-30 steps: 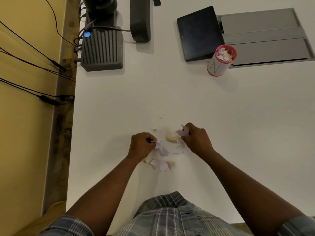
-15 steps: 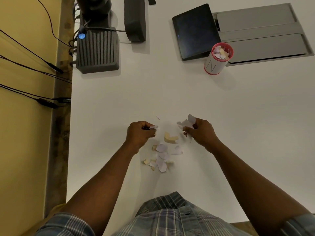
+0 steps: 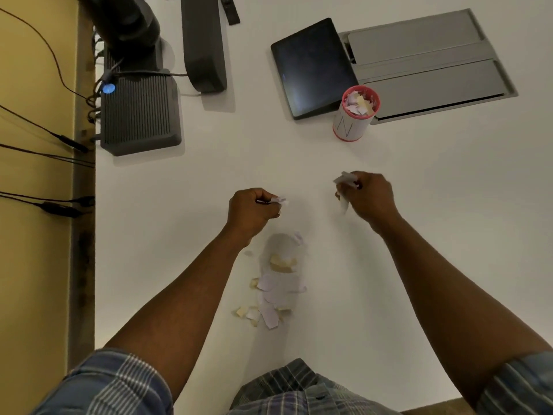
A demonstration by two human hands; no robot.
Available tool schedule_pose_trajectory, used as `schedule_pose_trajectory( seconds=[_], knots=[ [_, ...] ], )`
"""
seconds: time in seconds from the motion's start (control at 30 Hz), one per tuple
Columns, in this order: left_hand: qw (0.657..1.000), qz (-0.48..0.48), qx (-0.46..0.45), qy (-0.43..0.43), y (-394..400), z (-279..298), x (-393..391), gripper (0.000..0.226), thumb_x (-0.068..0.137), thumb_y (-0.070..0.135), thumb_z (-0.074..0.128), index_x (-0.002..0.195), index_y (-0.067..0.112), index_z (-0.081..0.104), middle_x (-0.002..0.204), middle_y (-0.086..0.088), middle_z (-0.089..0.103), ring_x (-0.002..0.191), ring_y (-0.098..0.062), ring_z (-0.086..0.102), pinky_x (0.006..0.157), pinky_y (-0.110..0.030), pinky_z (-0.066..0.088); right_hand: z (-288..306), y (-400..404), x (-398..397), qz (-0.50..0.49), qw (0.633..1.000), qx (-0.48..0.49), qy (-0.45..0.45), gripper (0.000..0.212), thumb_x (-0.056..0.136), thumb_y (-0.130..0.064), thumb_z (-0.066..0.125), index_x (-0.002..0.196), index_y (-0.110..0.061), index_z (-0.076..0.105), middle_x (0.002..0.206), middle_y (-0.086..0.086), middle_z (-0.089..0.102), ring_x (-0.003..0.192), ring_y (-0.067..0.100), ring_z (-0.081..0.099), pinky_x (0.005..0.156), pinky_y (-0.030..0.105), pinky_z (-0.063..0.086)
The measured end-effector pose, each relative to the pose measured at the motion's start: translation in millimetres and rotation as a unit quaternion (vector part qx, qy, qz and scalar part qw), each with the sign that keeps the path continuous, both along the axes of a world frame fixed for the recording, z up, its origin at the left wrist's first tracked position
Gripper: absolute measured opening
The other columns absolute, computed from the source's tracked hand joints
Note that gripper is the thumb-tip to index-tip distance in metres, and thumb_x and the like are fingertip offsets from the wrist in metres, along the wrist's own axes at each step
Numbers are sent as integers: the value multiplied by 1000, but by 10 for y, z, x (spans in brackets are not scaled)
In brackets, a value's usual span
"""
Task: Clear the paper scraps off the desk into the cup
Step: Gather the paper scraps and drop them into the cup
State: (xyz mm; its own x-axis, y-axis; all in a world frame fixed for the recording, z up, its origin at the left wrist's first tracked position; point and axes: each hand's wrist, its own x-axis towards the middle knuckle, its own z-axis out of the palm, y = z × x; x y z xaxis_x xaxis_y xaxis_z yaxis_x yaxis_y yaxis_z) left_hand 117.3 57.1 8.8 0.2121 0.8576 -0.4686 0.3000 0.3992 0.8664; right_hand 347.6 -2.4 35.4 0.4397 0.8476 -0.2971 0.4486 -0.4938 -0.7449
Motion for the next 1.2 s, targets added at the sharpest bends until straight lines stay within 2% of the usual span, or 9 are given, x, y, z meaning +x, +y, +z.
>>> schedule_pose_trajectory(
  seconds=[0.07, 0.2, 0.37, 0.57, 0.67, 0.73, 0.87, 1.0, 1.2],
  knots=[
    [1000, -9, 16, -10, 174, 52, 196, 10, 73, 2, 77, 73, 10, 71, 89, -7, 75, 85, -21, 71, 75, -32, 60, 93, 218, 184, -47, 998, 29, -10, 16, 82, -18, 65, 80, -31, 74, 82, -12, 71, 79, 1, 64, 70, 3, 45],
    [998, -17, 61, -11, 531, 179, 604, 13, 74, -1, 75, 70, 10, 69, 91, -16, 73, 87, -29, 71, 80, -43, 59, 246, 687, 513, -85, 986, 74, -120, 20, 85, -25, 61, 95, -16, 76, 88, 7, 75, 83, 21, 67, 79, 31, 53],
    [994, -24, 103, 18, 957, 349, 1136, 10, 72, 6, 78, 69, 8, 69, 76, -7, 71, 67, -18, 71, 74, -38, 61, 273, 1182, 859, -46, 972, 85, -214, 24, 92, -21, 55, 88, -5, 72, 83, 14, 72, 66, 17, 57, 54, 15, 36],
    [990, -21, 128, 54, 1277, 424, 1627, 7, 72, 0, 75, 75, 5, 70, 74, -2, 66, 71, -20, 70, 70, -36, 62, 113, 1535, 955, -72, 967, 101, -225, 13, 88, -18, 63, 96, -8, 63, 102, 13, 70, 90, 22, 66, 76, 16, 44],
    [988, -14, 138, 68, 1378, 402, 1776, 7, 75, 4, 76, 80, 4, 72, 78, -4, 68, 71, -17, 69, 70, -35, 62, 1, 1627, 963, -100, 961, 144, -212, 10, 89, -15, 61, 94, -7, 61, 90, 10, 68, 73, 13, 58, 64, 6, 39],
    [986, -4, 147, 81, 1429, 377, 1848, 7, 76, 6, 76, 81, 4, 72, 80, -6, 69, 73, -18, 69, 70, -36, 62, -53, 1655, 971, -88, 958, 149, -228, 7, 90, -11, 56, 87, -7, 61, 82, 10, 67, 68, 14, 58, 58, 9, 41],
    [976, 7, 185, 116, 1463, 328, 1944, 6, 77, 10, 75, 78, 7, 71, 76, -4, 68, 71, -18, 67, 70, -33, 61, -90, 1695, 942, 5, 945, 93, -314, 13, 92, -16, 56, 94, -6, 64, 88, 14, 69, 79, 28, 65, 75, 34, 55],
    [969, 7, 209, 129, 1483, 274, 1964, 9, 77, 15, 76, 79, 7, 71, 76, -4, 69, 70, -16, 66, 69, -29, 60, -69, 1792, 950, 81, 923, -7, -377, 25, 91, -20, 64, 108, -2, 66, 101, 20, 69, 91, 35, 67, 88, 41, 54],
    [957, -4, 244, 158, 1502, 226, 1970, 8, 79, 15, 74, 78, 7, 71, 75, -4, 69, 66, -13, 63, 64, -22, 56, -30, 1886, 968, 91, 927, -79, -354, 31, 88, -13, 67, 112, 5, 62, 102, 23, 65, 93, 36, 65, 90, 40, 49]
  ],
)
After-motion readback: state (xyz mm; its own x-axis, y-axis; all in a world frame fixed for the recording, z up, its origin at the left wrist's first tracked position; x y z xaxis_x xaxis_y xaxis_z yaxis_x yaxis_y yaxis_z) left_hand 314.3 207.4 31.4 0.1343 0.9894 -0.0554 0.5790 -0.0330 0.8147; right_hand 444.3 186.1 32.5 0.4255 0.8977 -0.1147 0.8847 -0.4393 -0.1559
